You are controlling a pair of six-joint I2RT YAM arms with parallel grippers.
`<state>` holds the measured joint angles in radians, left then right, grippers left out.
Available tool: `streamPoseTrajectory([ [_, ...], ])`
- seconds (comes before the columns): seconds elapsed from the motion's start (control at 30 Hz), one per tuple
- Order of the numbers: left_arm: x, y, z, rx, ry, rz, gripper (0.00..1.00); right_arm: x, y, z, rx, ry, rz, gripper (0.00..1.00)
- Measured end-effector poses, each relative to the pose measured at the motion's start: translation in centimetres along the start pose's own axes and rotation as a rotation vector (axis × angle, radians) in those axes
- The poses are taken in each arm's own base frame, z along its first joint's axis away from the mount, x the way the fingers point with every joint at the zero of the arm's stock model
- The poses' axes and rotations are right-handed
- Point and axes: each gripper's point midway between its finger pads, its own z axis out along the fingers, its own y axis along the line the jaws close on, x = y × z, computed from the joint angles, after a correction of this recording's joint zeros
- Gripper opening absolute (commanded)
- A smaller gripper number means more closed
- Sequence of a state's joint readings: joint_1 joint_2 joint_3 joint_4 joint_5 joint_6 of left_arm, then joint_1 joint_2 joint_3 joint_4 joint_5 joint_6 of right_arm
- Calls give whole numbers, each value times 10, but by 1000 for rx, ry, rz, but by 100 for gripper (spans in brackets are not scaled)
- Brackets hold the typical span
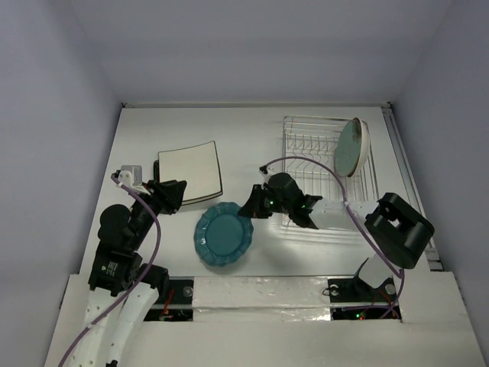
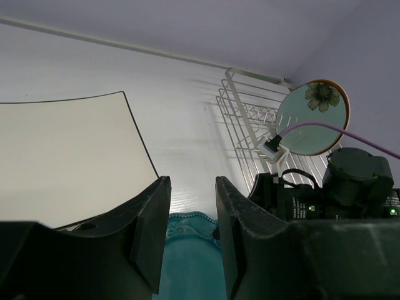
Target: Unload the plates from the dish rack
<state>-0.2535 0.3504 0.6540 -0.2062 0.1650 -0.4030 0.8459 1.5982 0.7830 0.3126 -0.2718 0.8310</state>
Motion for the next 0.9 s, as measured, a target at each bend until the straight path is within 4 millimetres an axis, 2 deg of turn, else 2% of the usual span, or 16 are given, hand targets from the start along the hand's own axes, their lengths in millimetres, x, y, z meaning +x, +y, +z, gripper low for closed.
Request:
streamPoseTrajectory([
  [0.13,0,-1,0,3,2,0,32,5,-11,1,23,-6,23,0],
  [0.17,0,-1,0,3,2,0,32,5,-11,2,25,-10,23,3],
  [0.37,0,-1,0,4,2,0,32,2,-32,8,112,-37,23,38],
  [0.47,0,-1,0,4,2,0,32,6,-53,8,202,-32,9,50],
  [0.57,1,-1,0,6,3,0,32,0,-63,8,270,-42,-14,59],
  [0.73,1,-1,0,6,3,0,32,-18,-62,8,329,-72,-66,72],
  [0.9,1,-1,0,7,3,0,32,-31,-47,-4,356,-75,-136,72],
])
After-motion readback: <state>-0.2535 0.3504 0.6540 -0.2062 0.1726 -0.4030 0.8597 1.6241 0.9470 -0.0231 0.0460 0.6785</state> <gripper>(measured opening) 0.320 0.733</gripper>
